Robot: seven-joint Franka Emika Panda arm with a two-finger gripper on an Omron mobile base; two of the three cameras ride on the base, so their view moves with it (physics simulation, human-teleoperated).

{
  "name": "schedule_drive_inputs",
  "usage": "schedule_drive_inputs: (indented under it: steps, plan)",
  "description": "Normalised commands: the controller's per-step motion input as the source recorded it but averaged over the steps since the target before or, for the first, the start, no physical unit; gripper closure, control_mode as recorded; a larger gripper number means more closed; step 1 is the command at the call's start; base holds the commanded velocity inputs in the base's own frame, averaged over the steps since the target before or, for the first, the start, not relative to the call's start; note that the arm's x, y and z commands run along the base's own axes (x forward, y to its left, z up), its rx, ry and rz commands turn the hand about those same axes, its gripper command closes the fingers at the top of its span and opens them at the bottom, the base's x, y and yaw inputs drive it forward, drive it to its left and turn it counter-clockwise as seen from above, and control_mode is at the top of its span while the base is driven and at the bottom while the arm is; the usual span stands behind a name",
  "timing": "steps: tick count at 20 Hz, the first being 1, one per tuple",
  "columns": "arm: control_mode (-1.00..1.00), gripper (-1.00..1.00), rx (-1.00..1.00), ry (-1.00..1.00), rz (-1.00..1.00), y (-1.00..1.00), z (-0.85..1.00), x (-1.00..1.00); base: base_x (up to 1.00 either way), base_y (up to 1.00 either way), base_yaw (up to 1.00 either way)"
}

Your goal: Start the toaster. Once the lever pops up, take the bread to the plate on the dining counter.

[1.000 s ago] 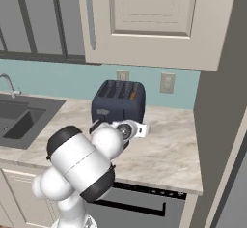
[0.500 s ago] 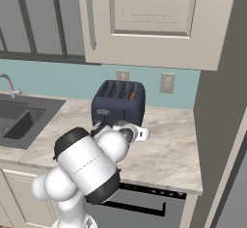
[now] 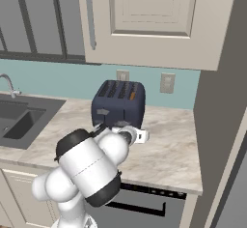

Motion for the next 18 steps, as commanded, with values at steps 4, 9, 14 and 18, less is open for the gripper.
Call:
schedule_drive_inputs:
  steps: [4,9,14,18]
  plan:
    - [-1.0,-1.0,0.0,0.0,0.0,0.0,0.01,-0.04,0.0,0.0,0.0]
    - [-1.0,-1.0,0.0,0.0,0.0,0.0,0.26,0.0,0.0,0.0,0.0]
    - [-1.0,-1.0,0.0,0.0,0.0,0.0,0.34,0.0,0.0,0.0,0.0]
    - [-1.0,-1.0,0.0,-0.01,0.0,0.0,0.32,0.0,0.0,0.0,0.0]
